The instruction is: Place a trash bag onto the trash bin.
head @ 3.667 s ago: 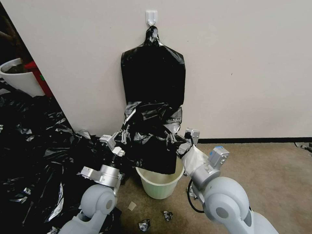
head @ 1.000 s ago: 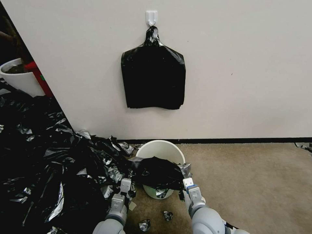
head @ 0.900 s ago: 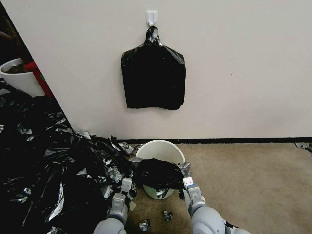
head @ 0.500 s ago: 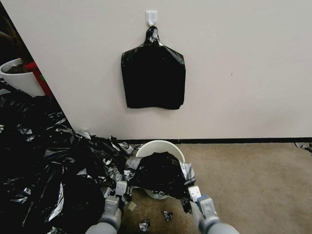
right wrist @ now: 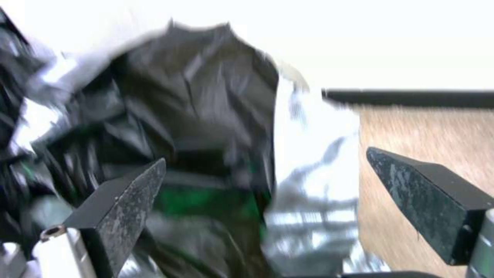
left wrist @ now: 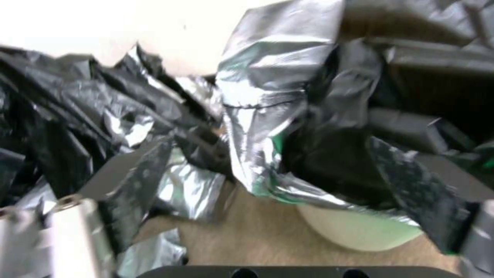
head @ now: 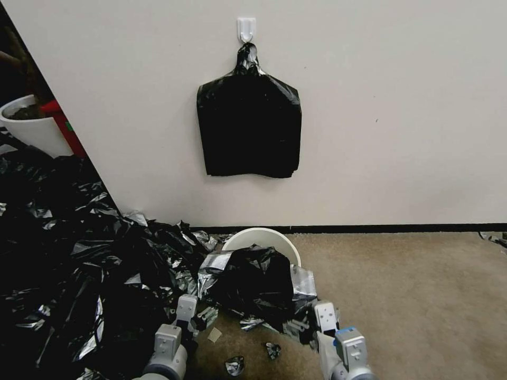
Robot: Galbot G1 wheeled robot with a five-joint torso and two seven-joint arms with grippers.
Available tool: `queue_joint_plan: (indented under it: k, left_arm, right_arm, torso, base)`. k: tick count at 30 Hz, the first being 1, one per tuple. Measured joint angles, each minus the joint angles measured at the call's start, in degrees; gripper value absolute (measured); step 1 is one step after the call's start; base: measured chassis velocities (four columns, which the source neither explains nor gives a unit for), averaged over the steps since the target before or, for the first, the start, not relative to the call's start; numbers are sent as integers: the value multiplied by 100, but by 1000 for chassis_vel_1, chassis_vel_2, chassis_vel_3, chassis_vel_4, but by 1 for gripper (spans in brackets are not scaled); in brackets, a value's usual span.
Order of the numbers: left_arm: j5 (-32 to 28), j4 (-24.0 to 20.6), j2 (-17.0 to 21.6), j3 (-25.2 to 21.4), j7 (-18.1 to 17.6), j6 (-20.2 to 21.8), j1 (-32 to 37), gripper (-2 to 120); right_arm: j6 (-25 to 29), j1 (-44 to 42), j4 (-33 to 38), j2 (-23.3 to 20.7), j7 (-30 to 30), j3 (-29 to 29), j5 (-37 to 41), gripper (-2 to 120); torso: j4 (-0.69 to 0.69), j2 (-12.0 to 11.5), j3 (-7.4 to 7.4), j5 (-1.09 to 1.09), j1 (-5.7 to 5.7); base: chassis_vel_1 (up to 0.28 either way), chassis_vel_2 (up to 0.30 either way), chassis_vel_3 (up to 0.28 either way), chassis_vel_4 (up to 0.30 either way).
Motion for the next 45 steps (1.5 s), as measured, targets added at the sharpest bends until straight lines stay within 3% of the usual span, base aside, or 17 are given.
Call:
queue_joint_plan:
  k: [2,6,8,9,10,12,13,14,17,19,23,24,28,30,37,44,45]
  left_arm:
    - [44,-25,-28,41,20,-99,-3,100]
    - [71,-67,-88,40,27,-269,-42,100]
    - [185,-139,-177,-39,28,-576,-51,100]
    - [379,-153,-259,-125,39,-1016,-49,100]
    - [379,-153,-259,-125,39,-1016,-49,100]
    - [735,-153,-431,-356,216,-1842,-11,100]
    - [784,-153,-490,-436,293,-2047,1,100]
    - [784,-153,-490,-436,293,-2047,1,100]
    - [807,-198,-711,-696,425,-2376,-4,100]
    - [805,-224,-769,-765,429,-2401,7,100]
    - [781,-354,-887,-957,429,-2428,138,100]
    - [781,-354,-887,-957,429,-2428,138,100]
    - [759,-508,-901,-1093,349,-2429,276,100]
    - [750,-528,-902,-1112,288,-2429,295,100]
    - [730,-526,-927,-1087,126,-2427,307,100]
    - [735,-500,-954,-987,8,-2377,229,100]
    - [736,-487,-961,-963,-31,-2365,220,100]
  right_arm:
    - [417,-15,-123,24,-124,16,-128,100]
    - [655,61,-205,79,-328,97,-150,100]
    - [683,374,-274,191,-547,274,-97,100]
    - [542,737,-316,261,-696,407,26,100]
    - [542,737,-316,261,-696,407,26,100]
    - [-148,1493,-445,362,-1064,697,553,100]
    - [-596,1840,-573,401,-1262,748,891,100]
    - [-596,1840,-573,401,-1262,748,891,100]
    - [-1930,3075,-1478,626,-1921,683,1658,100]
    - [-2234,3424,-1837,721,-2186,633,1757,100]
    - [-3239,4464,-3185,1147,-3559,403,1608,100]
    - [-3239,4464,-3185,1147,-3559,403,1608,100]
    - [-3316,4903,-4301,1381,-5399,342,366,99]
    - [-3316,4958,-4478,1410,-5732,317,93,96]
    - [-3282,4986,-4793,1554,-6157,291,-372,68]
    - [-3261,4886,-4696,1485,-6109,328,-348,49]
    - [-3260,4846,-4666,1461,-6031,329,-324,42]
  torso:
    - [-1,0,0,0,0]
    - [-2,0,0,-1,0]
    - [-2,0,0,0,0]
    - [-2,0,0,1,0]
    - [-2,0,0,1,0]
    - [1,-1,0,-1,0]
    - [-1,-1,0,0,0]
    - [-1,-1,0,0,0]
    - [1,-1,1,0,0]
    - [1,-1,2,-1,0]
    - [1,-1,2,0,0]
    - [1,-1,2,0,0]
    - [0,-1,1,0,0]
    - [-1,-1,1,0,0]
    - [-1,-1,1,0,0]
    - [-1,-1,0,-1,0]
    - [-1,-1,0,0,0]
  base:
    - [0,0,0,0]
    - [0,0,0,0]
    - [0,0,0,0]
    - [0,0,0,0]
    - [0,0,0,0]
    - [0,0,0,0]
    - [0,0,0,0]
    - [0,0,0,0]
    - [0,0,0,0]
    - [0,0,0,0]
    - [0,0,0,0]
    - [0,0,0,0]
    - [0,0,0,0]
    - [0,0,0,0]
    - [0,0,0,0]
    - [0,0,0,0]
    - [0,0,0,0]
